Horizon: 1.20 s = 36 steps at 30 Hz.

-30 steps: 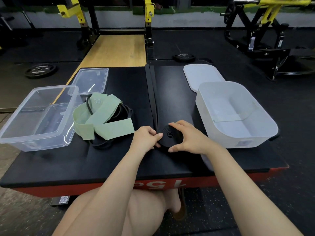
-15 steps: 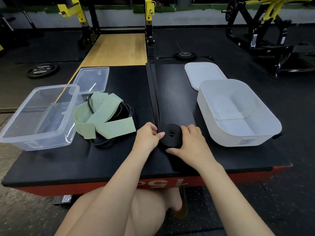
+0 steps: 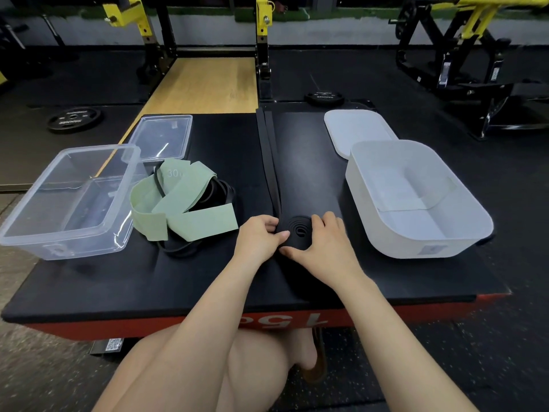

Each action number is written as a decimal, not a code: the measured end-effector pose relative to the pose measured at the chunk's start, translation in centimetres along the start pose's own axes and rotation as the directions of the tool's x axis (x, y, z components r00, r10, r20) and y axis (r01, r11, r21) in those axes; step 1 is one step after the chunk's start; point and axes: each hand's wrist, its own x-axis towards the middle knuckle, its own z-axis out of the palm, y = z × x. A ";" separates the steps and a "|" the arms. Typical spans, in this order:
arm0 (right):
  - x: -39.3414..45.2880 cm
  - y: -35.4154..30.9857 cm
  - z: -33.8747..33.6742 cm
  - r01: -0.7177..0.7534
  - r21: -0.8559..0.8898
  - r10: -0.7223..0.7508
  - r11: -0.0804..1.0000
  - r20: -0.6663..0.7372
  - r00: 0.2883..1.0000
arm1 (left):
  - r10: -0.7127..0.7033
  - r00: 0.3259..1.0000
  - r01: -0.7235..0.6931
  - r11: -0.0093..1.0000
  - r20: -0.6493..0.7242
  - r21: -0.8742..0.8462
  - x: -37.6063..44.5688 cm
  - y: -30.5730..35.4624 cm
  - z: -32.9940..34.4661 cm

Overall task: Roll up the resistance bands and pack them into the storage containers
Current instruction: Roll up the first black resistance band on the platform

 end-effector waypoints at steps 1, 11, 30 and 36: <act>0.2 0.2 -0.2 0.012 0.004 -0.012 1.000 0.024 1.000 | -0.008 1.000 0.008 1.000 -0.003 -0.003 0.1 0.0 -0.1; 2.2 2.0 -2.4 0.136 0.067 -0.150 0.988 0.288 0.946 | -0.017 1.000 0.018 0.999 0.023 -0.042 0.0 0.1 -0.3; 1.3 1.9 -2.4 0.001 0.095 -0.022 0.996 0.222 0.975 | -0.026 0.999 0.026 1.000 0.034 0.006 0.4 0.3 -0.4; -0.4 0.3 -0.6 -0.035 -0.016 0.036 0.999 0.055 0.998 | -0.001 1.000 0.000 1.000 0.022 0.018 0.6 0.1 -0.3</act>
